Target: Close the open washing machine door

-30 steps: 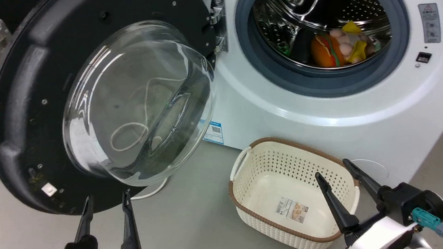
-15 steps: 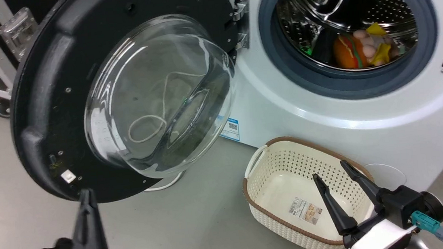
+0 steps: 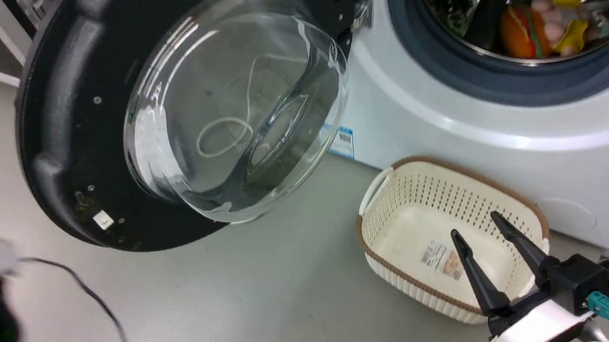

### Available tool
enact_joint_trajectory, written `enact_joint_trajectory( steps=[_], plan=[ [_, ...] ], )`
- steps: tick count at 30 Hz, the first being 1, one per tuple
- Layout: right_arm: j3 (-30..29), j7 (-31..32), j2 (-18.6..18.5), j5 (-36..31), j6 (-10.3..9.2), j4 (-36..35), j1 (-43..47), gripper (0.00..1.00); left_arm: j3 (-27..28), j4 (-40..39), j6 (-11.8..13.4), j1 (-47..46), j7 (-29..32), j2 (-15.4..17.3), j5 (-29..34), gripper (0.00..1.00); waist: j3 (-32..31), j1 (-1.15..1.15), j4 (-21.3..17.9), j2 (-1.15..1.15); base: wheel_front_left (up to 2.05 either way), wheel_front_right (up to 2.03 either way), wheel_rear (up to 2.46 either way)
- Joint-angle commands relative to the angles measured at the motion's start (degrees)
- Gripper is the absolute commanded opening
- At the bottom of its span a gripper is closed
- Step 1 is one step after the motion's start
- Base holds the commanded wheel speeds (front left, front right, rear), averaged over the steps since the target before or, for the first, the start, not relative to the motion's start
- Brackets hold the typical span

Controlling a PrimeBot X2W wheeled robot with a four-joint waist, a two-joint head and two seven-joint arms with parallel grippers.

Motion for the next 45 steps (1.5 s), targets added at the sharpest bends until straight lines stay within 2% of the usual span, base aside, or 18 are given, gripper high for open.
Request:
enact_joint_trajectory(
  steps=[1,2,5,6,7,10,12,17,20,28,38,42,45],
  plan=[
    [0.36,-0.61,-0.37,-0.09,0.04,-0.26,0.20,1.00,1.52,1.60,-0.26,-2.06,0.64,1.01,-2.25,0.00,1.31,-0.01,0.01,0.00,0.00,0.00,0.00],
    [0.69,-0.85,-0.49,-0.01,0.04,-0.37,-0.24,1.00,4.01,6.14,-0.08,-5.69,2.83,2.61,-6.70,0.00,2.28,-0.01,-0.25,0.00,0.00,0.00,0.00],
    [1.32,-1.21,-0.73,0.22,0.04,-0.33,-0.86,1.00,6.50,13.61,0.01,-10.10,8.14,5.08,-13.10,0.00,3.31,-0.01,-0.72,0.00,0.00,0.00,0.00],
    [1.65,-1.45,-1.01,0.48,0.04,-0.17,-1.33,1.00,7.90,18.51,0.16,-12.62,12.92,6.19,-18.06,0.00,3.86,-0.01,-1.04,0.00,0.00,0.00,0.00],
    [1.65,-1.45,-1.01,0.48,0.04,-0.17,-1.33,1.00,7.90,18.51,0.16,-12.62,12.92,6.19,-18.06,0.00,3.86,-0.01,-1.04,0.00,0.00,0.00,0.00],
    [1.76,-1.80,-1.35,0.90,0.04,0.14,-1.93,1.00,9.70,24.40,1.35,-15.74,21.75,6.59,-26.18,0.00,4.42,-0.01,-1.31,0.00,0.00,0.00,0.00],
    [1.87,-2.04,-1.46,1.09,0.04,0.32,-2.12,1.00,10.80,26.52,1.94,-17.20,25.60,7.09,-29.87,0.00,4.74,-0.01,-1.34,0.00,0.00,0.00,0.00],
    [3.04,-2.64,-1.48,1.47,0.04,0.95,-2.31,1.00,12.08,28.40,0.88,-18.79,34.48,7.10,-38.02,0.00,4.91,-0.01,-1.48,0.00,0.00,0.00,0.00],
    [3.35,-3.00,-1.27,1.77,0.05,1.15,-2.31,1.00,11.38,28.08,0.07,-17.69,40.85,6.98,-41.65,0.00,4.75,-0.01,-1.33,0.00,0.00,0.00,0.00],
    [2.50,-3.04,-0.25,1.95,0.05,2.13,-1.87,1.00,7.40,21.41,-1.73,-8.48,51.81,4.10,-44.72,0.00,1.63,-0.01,-2.38,0.00,0.00,0.00,0.00],
    [-1.48,-3.04,1.65,1.53,0.05,2.51,-0.12,1.00,3.28,10.52,-1.39,5.68,58.75,-3.33,-47.26,0.00,-3.70,-0.01,-5.79,0.00,0.00,0.00,0.00],
    [-2.90,-3.04,1.80,1.14,0.05,2.56,0.62,1.00,-0.55,6.46,-1.06,10.52,58.99,-6.19,-47.91,0.00,-4.68,-0.01,-8.03,0.00,0.00,0.00,0.00],
    [-3.58,-3.04,1.64,0.71,0.05,2.44,0.70,1.00,-4.34,4.04,-0.58,13.21,57.54,-7.10,-49.69,0.00,-4.75,-0.01,-10.34,0.00,0.00,0.00,0.00]
  ],
)
